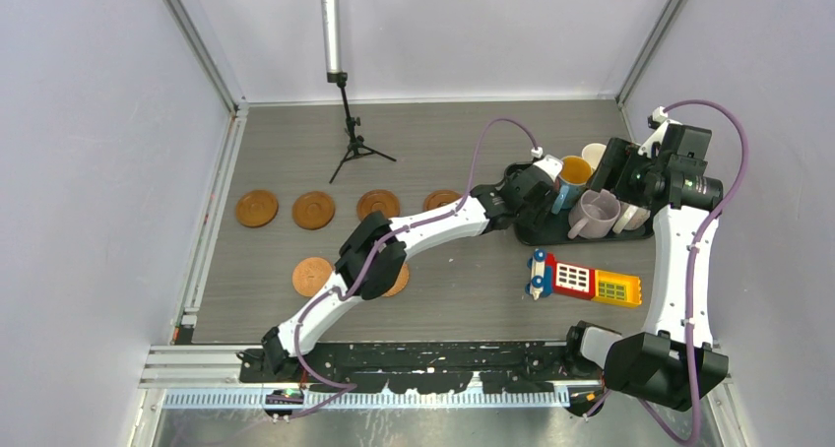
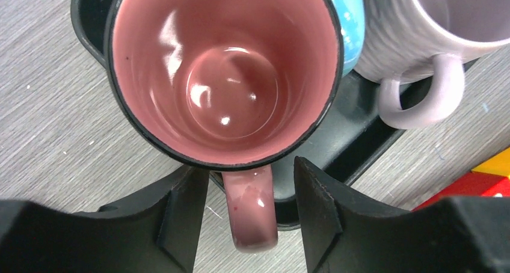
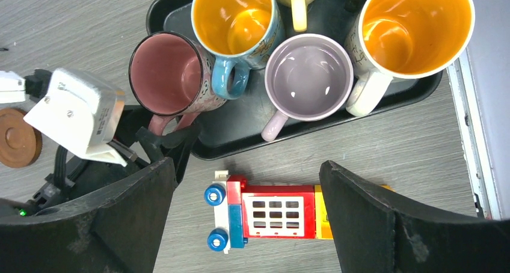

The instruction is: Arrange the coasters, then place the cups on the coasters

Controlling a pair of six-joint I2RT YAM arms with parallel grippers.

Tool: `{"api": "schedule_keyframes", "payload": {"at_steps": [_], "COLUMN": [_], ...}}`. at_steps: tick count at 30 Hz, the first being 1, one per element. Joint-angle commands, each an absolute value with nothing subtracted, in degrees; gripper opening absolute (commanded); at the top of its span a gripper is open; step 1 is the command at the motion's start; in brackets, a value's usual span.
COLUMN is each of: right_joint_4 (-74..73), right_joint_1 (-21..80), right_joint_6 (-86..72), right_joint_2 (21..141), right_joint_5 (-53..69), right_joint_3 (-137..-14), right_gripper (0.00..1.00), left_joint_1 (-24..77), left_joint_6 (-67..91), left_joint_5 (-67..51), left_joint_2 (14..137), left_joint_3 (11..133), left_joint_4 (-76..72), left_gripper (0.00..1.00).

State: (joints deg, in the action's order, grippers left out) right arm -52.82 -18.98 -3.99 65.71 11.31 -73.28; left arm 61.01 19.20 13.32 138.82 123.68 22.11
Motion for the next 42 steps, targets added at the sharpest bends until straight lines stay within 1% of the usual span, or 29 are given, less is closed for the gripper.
{"api": "schedule_keyframes", "payload": {"at_steps": [1,4,8,9,11,13,14,24,30,33,37,42], "right_joint_4": [-52.73,-52.66,-52.65,-52.65,-52.69,-52.66,-52.70,-52.66,-52.36,-52.14,-52.52,-52.69], "right_joint_1": [-19.26,-19.33,-19.34,-19.34,-19.34,-19.38,-19.40,-19.34,-19.34,-19.35,-19.34,-19.25], "right_joint_6": [-3.12,-3.25,-3.34,-3.38,-3.34,-3.53,-3.70,-4.59,-4.16,-3.72,-2.91,-2.49], "right_joint_2": [65.11,65.24,65.34,65.38,65.47,65.68,65.75,66.80,66.93,67.00,67.36,67.45], "right_joint_5": [11.76,11.69,11.78,11.89,12.14,12.48,12.79,14.80,16.00,17.24,20.88,27.62], "right_joint_3": [-73.92,-73.62,-73.48,-73.41,-73.35,-73.51,-73.55,-73.78,-74.09,-74.17,-74.17,-73.19], "right_gripper": [0.94,0.94,0.94,0.94,0.94,0.94,0.94,0.93,0.93,0.93,0.93,0.93], "left_joint_1": [60.25,60.12,59.98,59.88,59.62,59.23,58.95,57.68,56.52,54.17,49.11,42.48], "left_joint_6": [19.31,18.85,18.64,18.47,18.33,18.44,18.33,12.03,9.62,10.05,10.66,8.32], "left_joint_5": [12.99,13.16,13.31,13.28,13.48,13.97,13.99,9.24,4.71,0.19,-10.53,-16.98], "left_joint_2": [140.94,141.95,141.73,141.29,140.14,138.44,137.65,128.86,120.82,115.64,107.13,95.79], "left_joint_3": [128.46,130.48,131.31,131.35,131.04,130.16,129.66,121.18,112.94,107.10,98.54,86.56], "left_joint_4": [24.35,25.10,25.00,24.71,23.92,22.21,21.13,6.14,1.18,0.27,0.31,4.21], "left_gripper": [0.54,0.47,0.33,0.29,0.16,0.02,0.00,0.00,0.00,0.00,0.00,0.00]}}
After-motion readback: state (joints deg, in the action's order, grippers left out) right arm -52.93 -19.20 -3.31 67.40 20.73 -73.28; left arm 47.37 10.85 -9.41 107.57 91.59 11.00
